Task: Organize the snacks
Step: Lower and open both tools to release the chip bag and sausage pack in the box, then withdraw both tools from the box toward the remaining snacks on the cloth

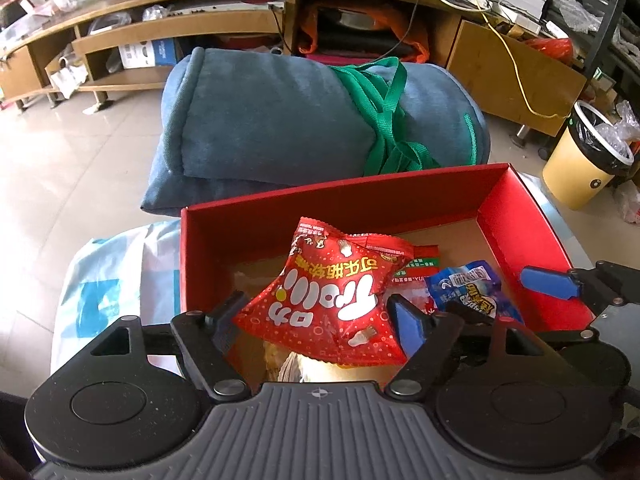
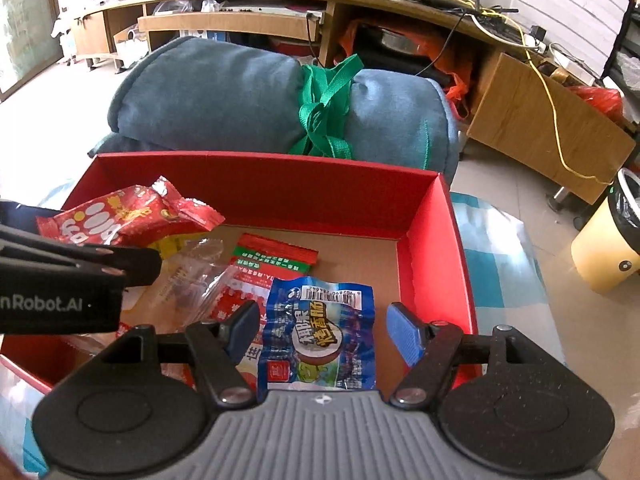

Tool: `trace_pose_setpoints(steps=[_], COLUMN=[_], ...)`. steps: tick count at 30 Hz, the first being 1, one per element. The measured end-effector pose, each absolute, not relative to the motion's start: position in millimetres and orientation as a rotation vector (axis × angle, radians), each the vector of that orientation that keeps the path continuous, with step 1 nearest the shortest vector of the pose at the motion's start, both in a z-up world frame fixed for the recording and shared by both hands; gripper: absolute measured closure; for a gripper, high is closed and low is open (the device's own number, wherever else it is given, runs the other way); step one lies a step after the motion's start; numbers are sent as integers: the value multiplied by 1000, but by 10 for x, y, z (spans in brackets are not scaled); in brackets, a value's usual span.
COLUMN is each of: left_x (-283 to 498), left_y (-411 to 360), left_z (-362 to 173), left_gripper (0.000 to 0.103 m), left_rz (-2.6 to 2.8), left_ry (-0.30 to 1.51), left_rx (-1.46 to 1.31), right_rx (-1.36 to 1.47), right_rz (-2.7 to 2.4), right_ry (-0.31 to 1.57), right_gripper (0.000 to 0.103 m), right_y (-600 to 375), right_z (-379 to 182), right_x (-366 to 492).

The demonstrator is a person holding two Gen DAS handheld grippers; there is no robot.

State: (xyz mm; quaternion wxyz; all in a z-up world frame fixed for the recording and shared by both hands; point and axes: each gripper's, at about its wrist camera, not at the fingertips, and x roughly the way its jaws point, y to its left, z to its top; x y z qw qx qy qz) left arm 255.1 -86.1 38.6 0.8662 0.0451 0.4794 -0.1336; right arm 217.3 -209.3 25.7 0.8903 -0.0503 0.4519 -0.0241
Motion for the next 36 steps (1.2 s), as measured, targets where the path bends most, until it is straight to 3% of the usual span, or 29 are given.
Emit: trace_pose_setpoints(steps=[36], left_x=[1900], left_y=[-499], left_z=[633], left_gripper=[19], left_rz=[-293], left_ry=[971], left_rx=[54], right_rx=[-121], right_rz=[15], right_ry=[895], right_gripper=[38], right_y=[-1831], right_z=[545], right_x=[1519])
